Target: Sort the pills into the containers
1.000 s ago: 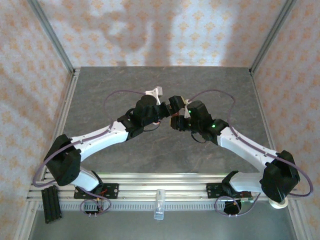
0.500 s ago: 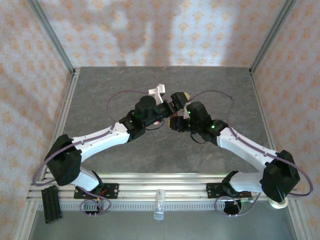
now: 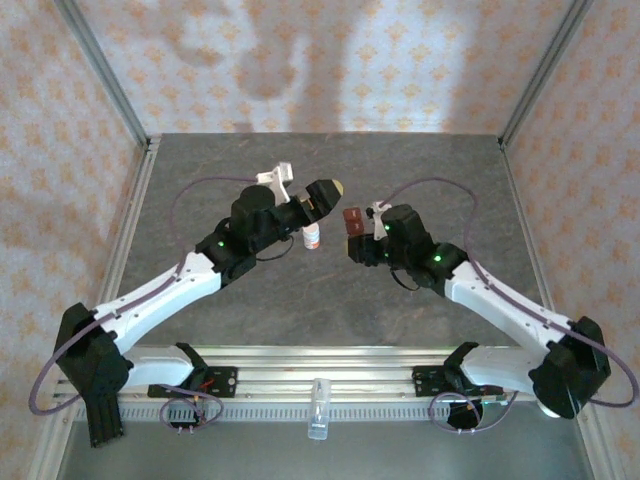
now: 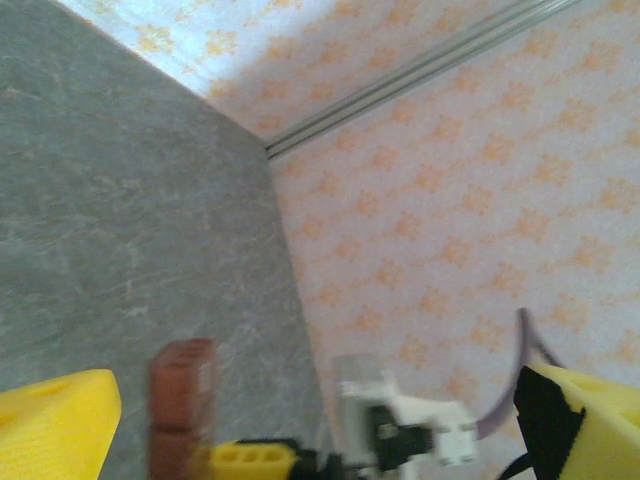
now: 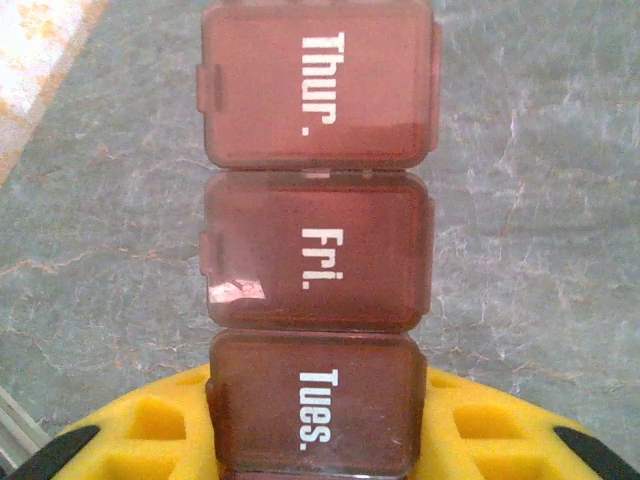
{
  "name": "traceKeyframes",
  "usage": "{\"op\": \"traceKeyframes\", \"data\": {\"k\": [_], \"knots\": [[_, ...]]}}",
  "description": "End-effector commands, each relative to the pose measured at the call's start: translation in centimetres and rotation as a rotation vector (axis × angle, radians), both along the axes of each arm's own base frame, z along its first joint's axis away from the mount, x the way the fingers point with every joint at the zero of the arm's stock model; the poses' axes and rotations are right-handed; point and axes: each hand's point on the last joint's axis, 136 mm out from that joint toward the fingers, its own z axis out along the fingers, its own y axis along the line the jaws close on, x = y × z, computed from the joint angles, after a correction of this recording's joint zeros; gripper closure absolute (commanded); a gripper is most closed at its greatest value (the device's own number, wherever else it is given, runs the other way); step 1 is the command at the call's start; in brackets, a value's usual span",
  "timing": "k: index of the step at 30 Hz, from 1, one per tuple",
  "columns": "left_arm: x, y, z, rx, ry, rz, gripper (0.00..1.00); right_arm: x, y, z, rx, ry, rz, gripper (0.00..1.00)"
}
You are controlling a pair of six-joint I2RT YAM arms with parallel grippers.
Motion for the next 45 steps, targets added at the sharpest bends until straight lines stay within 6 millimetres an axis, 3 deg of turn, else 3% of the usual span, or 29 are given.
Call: {"op": "traceKeyframes", "data": {"k": [1,11,24,35,45], "knots": [[-1.8,0.9,-2.0,0.114,0.024,-0.067,0.0,-0.3,-0.6,2.0,-0.029,-0.101,0.029,0.71],[-4.7,0.1,0.1,0.025,0.017,-0.202,0.0,-0.4,0.8,2.9,0.049,-0.055,0.05,0.71],[-3.9,-1.6,1.1,-0.066,0.024,-0.237,0.0,-0.9,3.0,5.4,0.166,-0.03,0.094,0.71],[-3.9,-1.9,1.5,-0.073,0.014,-0.239,0.0,-1.4,4.7,5.0,0.168,-0.009,0.134,0.71],[-3.9,-2.1,1.6,-0.07,0.01,-0.24,0.0,-1.6,5.1,5.0,0.178,-0.002,0.147,0.72]]}}
